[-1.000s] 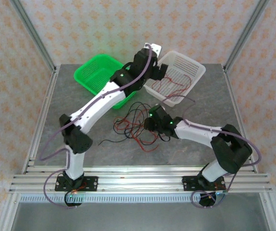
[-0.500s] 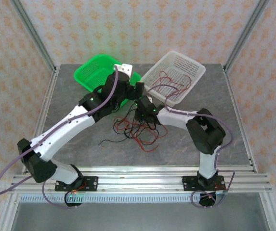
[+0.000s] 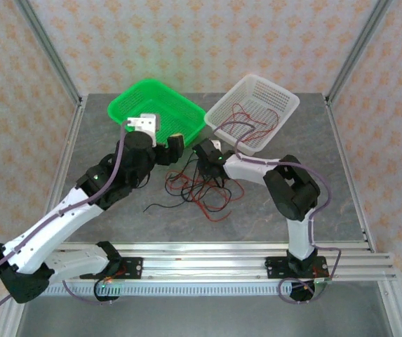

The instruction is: Untangle the cables

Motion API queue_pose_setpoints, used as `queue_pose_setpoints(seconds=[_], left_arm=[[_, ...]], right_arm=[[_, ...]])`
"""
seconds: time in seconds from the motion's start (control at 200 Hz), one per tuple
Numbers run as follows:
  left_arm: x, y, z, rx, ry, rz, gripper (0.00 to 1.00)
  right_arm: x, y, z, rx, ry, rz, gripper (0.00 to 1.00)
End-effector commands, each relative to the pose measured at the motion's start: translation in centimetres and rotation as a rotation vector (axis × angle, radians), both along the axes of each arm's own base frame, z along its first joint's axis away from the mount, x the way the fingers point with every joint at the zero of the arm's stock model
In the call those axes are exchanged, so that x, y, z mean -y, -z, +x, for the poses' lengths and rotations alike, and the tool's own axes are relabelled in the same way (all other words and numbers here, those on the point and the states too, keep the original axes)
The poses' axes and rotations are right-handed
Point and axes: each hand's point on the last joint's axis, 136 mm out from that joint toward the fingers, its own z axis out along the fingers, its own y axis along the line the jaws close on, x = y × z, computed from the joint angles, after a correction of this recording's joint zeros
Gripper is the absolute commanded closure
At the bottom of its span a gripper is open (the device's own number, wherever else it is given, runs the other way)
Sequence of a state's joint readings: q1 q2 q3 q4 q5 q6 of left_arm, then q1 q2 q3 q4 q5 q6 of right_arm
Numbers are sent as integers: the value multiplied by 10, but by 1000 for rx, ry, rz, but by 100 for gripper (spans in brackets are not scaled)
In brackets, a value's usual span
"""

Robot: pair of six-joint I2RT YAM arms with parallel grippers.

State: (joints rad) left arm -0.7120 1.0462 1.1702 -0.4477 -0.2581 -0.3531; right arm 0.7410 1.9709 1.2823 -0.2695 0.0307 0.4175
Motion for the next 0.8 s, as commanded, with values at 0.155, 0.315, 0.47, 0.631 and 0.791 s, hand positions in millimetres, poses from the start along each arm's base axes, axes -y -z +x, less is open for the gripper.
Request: queue_pose_setpoints(seconds=[0.155,0.315,0.47,0.631,0.791], left_arm=[[-19,18,-14,-20,-64,-48,13],[-26,29,-20,-30,-82,-65,18],[-32,50,-25,-59,-100,-70,23],[-30,74,-29,-96,-90,-80,30],[-24,90,-33,-102,-47,-103,30]], right_arm=[[-10,1,6,-3,-4,7,82],[-13,-20,9,23,-3,32,99],[-11,-56,9,72,0,68,100],[-10,-107,7,137,-14,122,100],[-10,-160,2,197,-34,189,100]])
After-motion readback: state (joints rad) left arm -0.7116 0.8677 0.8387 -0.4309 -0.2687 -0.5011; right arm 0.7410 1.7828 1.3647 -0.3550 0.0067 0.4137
